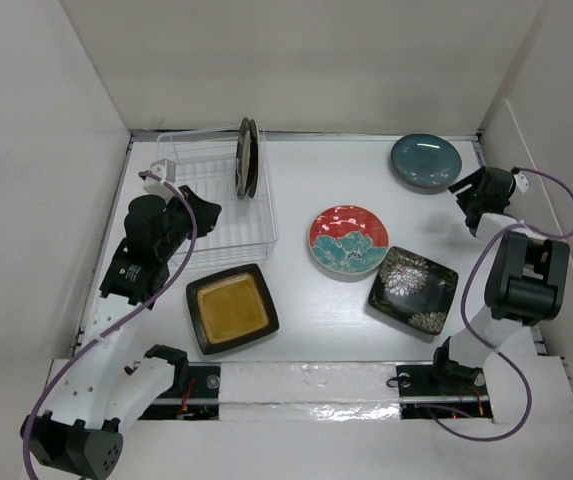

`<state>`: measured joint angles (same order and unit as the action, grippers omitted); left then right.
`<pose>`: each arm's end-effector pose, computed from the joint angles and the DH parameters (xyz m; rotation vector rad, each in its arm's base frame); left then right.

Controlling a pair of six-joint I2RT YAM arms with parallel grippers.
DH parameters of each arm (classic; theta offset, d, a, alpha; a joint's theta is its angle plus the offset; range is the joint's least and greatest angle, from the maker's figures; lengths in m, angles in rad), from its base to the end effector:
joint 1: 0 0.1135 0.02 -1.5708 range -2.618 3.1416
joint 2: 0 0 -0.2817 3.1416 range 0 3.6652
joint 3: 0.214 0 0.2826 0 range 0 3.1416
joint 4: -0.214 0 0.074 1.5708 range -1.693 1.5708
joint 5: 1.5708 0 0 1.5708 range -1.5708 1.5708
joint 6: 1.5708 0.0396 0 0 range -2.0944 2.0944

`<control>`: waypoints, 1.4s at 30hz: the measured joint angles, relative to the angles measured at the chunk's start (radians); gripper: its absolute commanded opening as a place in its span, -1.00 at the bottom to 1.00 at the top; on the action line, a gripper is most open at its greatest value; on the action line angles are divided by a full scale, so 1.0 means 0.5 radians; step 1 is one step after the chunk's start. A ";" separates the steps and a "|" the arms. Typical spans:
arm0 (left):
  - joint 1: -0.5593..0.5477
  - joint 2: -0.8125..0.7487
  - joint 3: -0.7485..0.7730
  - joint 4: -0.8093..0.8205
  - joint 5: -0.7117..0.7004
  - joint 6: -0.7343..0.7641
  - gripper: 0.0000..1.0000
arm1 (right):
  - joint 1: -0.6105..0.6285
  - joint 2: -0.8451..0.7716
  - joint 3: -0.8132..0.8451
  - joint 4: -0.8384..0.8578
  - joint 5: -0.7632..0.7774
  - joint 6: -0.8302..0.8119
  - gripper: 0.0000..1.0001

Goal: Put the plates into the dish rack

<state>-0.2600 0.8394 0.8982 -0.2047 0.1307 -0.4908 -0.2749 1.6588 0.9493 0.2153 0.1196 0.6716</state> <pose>0.2075 -0.0605 0.3828 -0.1037 1.7585 -0.6641 0.3771 -0.1113 0.2060 1.0055 1.8018 0.1216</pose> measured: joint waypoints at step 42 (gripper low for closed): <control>0.000 0.079 -0.004 0.014 0.071 0.060 -0.76 | 0.157 0.217 0.030 0.356 -0.309 0.603 -1.00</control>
<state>-0.2600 0.8787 0.8963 -0.1978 0.1661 -0.4606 -0.1963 1.7676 0.9642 0.3935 -0.0349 0.9730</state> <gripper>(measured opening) 0.120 0.133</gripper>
